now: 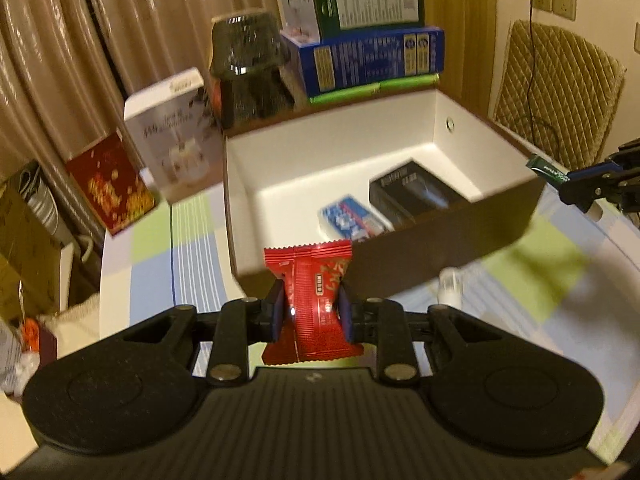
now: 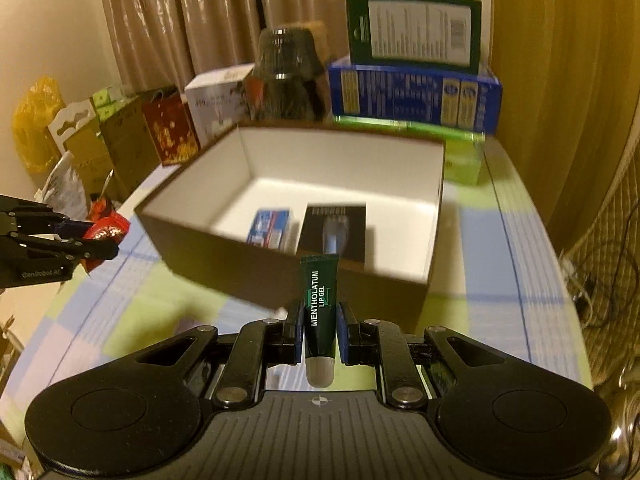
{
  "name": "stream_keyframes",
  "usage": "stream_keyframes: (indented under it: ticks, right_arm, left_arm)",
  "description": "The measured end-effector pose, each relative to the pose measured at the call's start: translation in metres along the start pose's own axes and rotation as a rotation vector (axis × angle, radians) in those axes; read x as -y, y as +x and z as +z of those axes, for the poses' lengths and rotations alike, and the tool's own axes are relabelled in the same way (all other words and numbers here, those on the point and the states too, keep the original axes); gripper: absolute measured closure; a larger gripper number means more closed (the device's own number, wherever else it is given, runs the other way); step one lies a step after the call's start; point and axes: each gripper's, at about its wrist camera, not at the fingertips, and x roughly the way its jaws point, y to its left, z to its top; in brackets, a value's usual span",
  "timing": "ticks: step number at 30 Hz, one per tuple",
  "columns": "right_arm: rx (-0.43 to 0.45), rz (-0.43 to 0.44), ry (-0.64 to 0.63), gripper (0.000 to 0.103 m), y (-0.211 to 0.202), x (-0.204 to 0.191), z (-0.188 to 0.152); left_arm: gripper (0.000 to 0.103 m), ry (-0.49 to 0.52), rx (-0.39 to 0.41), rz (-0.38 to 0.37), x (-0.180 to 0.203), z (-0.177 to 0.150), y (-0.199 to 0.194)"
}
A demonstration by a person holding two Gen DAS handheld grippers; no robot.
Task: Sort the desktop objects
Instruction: 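Carry the candy packet with the left tool while the right tool carries the lip gel into the box, then lower the candy packet into the box and open the left tool while the right tool lowers the lip gel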
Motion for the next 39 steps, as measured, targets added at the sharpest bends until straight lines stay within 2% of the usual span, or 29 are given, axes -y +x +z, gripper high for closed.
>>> stream_keyframes:
  ticks: [7, 14, 24, 39]
  right_arm:
    - [0.024, -0.034, 0.009, 0.089, 0.02, 0.01, 0.042]
    - [-0.008, -0.077, 0.023, 0.089, 0.055, 0.024, 0.066]
    - [-0.107, -0.115, 0.075, 0.089, 0.104, 0.045, 0.078]
    - [-0.207, -0.144, 0.051, 0.089, 0.146, 0.059, 0.081]
  left_arm:
    - [0.08, 0.012, 0.002, 0.012, -0.008, 0.041, 0.031]
    - [0.08, -0.001, -0.062, 0.022, -0.012, 0.061, 0.072]
    - [0.08, -0.02, -0.204, 0.019, -0.01, 0.066, 0.135]
    - [0.08, 0.016, -0.359, 0.013, -0.006, 0.057, 0.193]
